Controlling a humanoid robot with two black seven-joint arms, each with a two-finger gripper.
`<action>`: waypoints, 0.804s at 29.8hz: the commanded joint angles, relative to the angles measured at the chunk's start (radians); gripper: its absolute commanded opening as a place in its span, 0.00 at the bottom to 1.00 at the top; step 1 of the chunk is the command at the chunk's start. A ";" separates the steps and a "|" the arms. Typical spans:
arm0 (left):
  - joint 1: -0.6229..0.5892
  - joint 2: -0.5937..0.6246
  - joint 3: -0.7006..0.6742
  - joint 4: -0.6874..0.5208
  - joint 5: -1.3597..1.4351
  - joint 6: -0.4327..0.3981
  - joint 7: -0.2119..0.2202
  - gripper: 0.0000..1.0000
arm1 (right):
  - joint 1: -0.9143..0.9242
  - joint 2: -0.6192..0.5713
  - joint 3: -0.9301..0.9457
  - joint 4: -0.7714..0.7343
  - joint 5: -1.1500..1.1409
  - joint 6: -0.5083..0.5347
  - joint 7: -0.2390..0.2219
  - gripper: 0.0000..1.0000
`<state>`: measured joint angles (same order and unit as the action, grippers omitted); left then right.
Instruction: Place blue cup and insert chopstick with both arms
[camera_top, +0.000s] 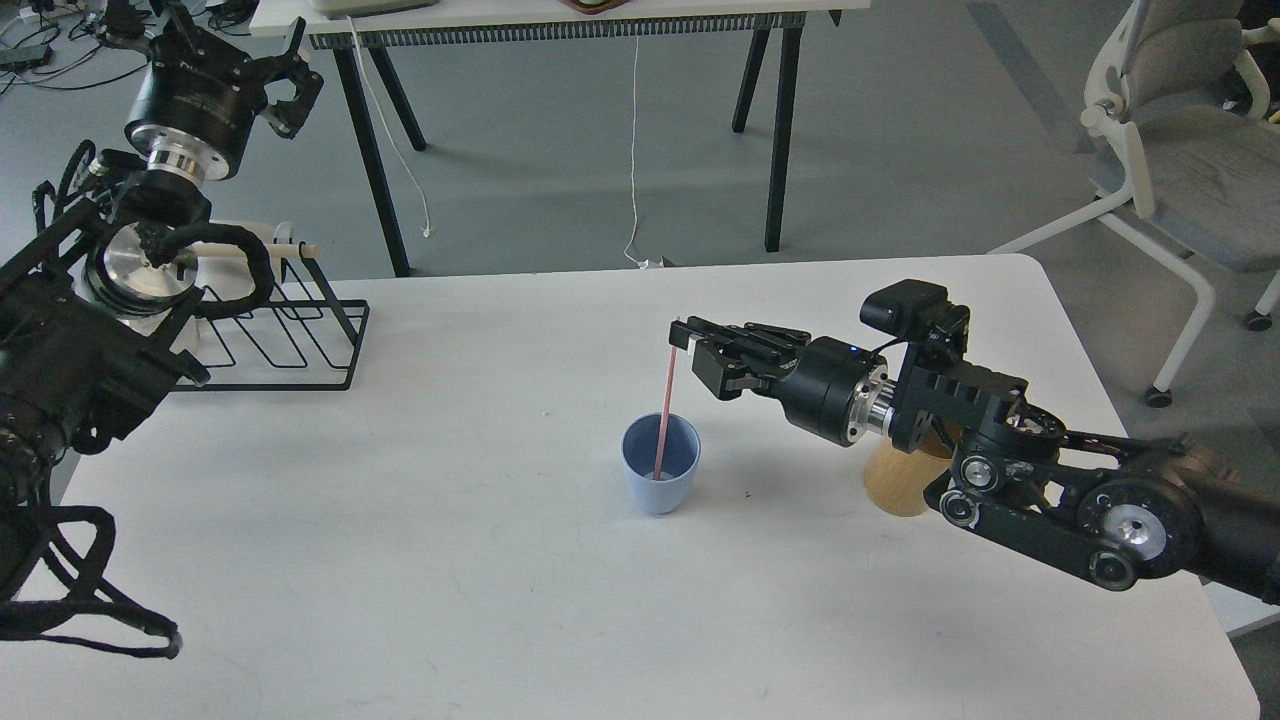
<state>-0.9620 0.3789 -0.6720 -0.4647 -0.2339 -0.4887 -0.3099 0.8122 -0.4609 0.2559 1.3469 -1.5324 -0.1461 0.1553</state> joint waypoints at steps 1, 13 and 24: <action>0.000 0.000 0.000 0.000 -0.001 0.000 0.000 1.00 | 0.002 -0.025 0.074 0.012 0.011 -0.007 0.007 0.58; -0.003 -0.011 -0.003 0.001 -0.001 0.000 -0.002 1.00 | 0.028 -0.042 0.420 -0.069 0.352 0.003 0.010 0.99; -0.004 -0.014 -0.003 0.006 -0.002 0.000 -0.003 1.00 | 0.039 -0.021 0.568 -0.316 0.941 0.072 0.082 0.99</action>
<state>-0.9658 0.3652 -0.6749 -0.4586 -0.2362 -0.4887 -0.3122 0.8453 -0.4864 0.8099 1.0843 -0.7561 -0.1230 0.2087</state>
